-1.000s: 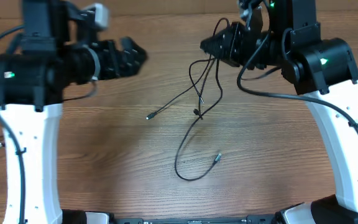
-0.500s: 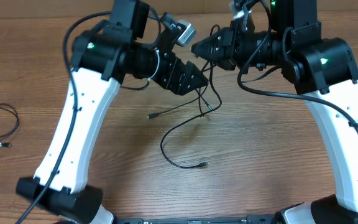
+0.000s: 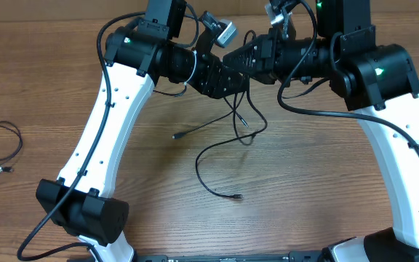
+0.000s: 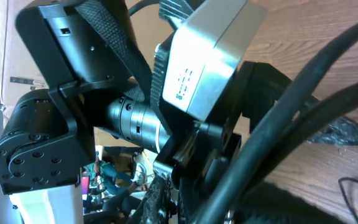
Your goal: Untangle cables
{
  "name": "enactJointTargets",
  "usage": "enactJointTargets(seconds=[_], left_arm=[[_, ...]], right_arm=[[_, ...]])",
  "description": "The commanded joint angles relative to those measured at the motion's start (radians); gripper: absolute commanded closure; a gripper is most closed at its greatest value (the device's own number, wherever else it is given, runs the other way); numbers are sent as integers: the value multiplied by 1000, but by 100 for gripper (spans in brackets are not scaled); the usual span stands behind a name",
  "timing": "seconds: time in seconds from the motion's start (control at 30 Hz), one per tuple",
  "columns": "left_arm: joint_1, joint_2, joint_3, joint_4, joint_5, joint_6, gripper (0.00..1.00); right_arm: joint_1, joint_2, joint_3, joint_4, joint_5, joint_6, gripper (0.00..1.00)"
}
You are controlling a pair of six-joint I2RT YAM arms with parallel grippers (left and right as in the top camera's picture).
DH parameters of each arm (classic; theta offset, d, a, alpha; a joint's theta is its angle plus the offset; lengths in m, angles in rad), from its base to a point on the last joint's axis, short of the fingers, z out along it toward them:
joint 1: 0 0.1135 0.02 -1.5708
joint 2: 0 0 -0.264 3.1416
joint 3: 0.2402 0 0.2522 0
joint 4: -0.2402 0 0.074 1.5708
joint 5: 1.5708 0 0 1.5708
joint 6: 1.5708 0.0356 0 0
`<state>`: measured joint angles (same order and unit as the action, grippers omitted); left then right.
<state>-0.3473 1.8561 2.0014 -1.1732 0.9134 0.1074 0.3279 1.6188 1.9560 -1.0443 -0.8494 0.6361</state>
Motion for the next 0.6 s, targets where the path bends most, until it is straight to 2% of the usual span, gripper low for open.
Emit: enactJointTargets(seconds=[0.0,0.1,0.3,0.57], left_arm=[[-8,5,-2,2,48,11,29],[29,5,-2,1,56,31,27],[100,5,-2,-59,293,228,17],[79,5,-2,-68,518,395,15]], right_arm=[[-16,-8,21,10,-6,-13,96],[-63,-8,21,-18,21,-13,96],[-121,-8,21,-23,22,19,96],[-120,-6,21,74,27,187,96]])
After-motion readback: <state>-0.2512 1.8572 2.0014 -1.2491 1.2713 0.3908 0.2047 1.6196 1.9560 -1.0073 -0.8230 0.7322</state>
